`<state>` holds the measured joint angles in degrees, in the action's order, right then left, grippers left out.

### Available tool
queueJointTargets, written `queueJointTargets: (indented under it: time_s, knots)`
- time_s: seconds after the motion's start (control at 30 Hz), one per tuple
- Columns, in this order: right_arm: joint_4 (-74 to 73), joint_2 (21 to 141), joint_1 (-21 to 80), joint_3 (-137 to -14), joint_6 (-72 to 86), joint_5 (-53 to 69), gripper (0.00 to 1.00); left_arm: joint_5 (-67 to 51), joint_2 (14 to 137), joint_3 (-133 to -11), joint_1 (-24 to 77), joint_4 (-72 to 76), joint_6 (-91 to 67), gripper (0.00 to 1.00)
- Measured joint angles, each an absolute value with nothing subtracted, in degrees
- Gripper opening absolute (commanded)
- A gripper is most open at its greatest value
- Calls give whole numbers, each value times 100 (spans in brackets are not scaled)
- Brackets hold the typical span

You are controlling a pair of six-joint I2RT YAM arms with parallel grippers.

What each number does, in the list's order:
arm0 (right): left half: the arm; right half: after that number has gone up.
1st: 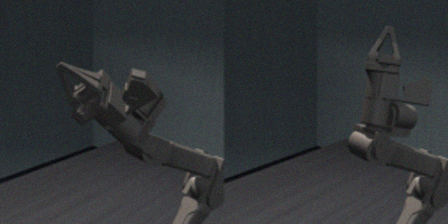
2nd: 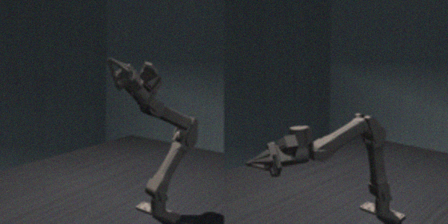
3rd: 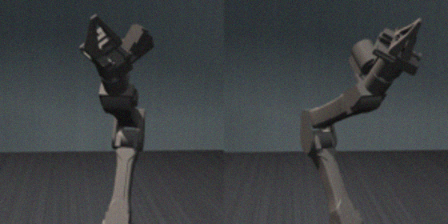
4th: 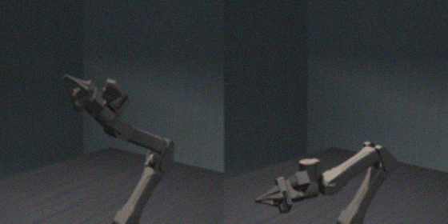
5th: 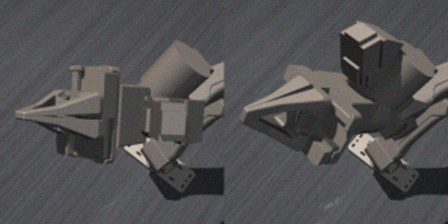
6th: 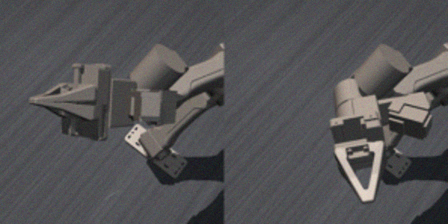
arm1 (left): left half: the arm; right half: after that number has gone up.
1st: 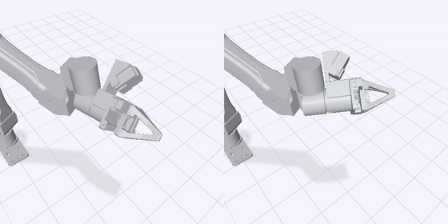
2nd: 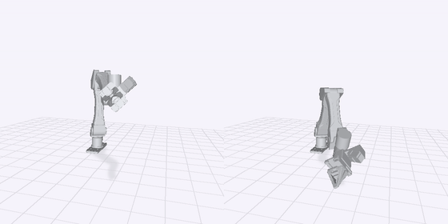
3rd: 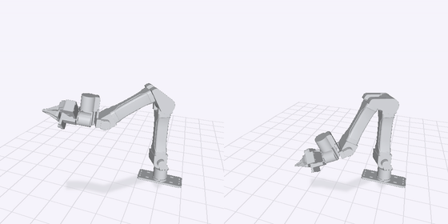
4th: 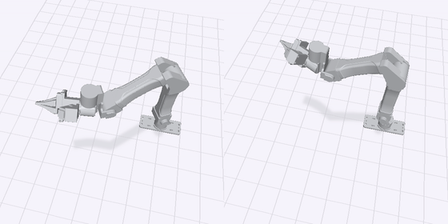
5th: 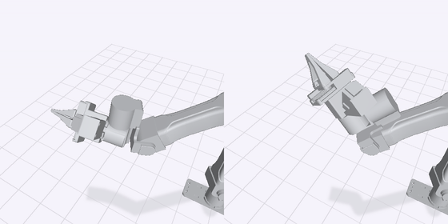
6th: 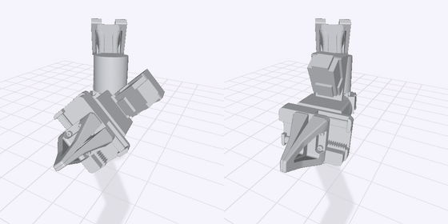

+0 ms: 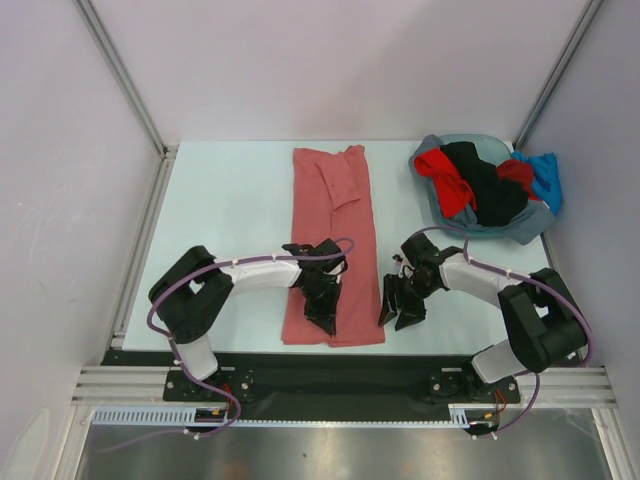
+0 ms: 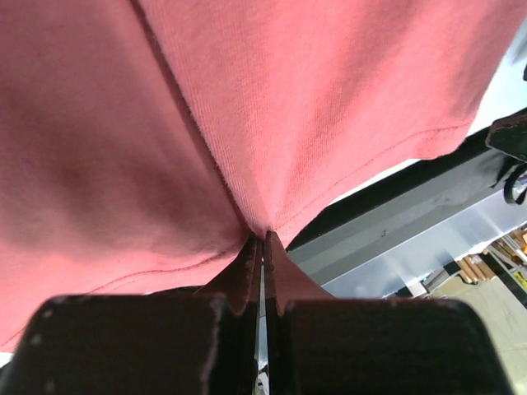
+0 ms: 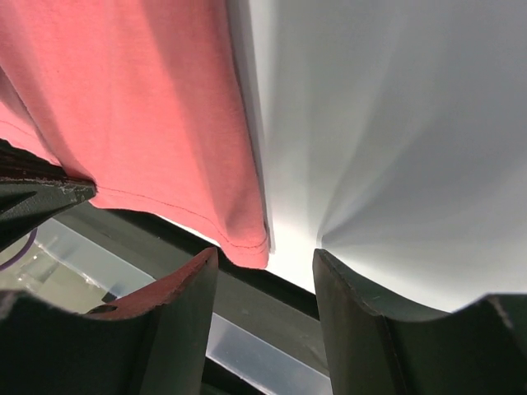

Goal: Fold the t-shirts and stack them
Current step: Fold the tshirt

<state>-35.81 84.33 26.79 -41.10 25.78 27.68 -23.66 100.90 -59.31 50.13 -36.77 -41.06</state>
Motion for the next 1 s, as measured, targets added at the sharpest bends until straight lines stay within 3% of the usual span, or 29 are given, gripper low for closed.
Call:
queueJointTargets:
  time_s: [0.23, 0.33, 0.53, 0.77, 1.0]
  knots:
    - [-3485, 8584, 2790, -4093, 2580, 2891, 54, -2255, 10077, -5804, 5013, -3723, -4101, 0]
    - [-3468, 8611, 2871, -4082, 2582, 2904, 52, -2255, 10077, -5793, 5013, -3750, -4095, 6]
    - [-3426, 8617, 2974, -4082, 2591, 2941, 47, -2235, 10055, -5793, 5013, -3811, -4027, 37]
    - [-3339, 8591, 3006, -3940, 2615, 2991, 47, -2268, 9553, -5988, 4915, -4519, -3785, 46]
    - [-3083, 8552, 3024, -3804, 2797, 3146, 45, -2333, 7644, -5961, 3765, -5070, -3492, 46]
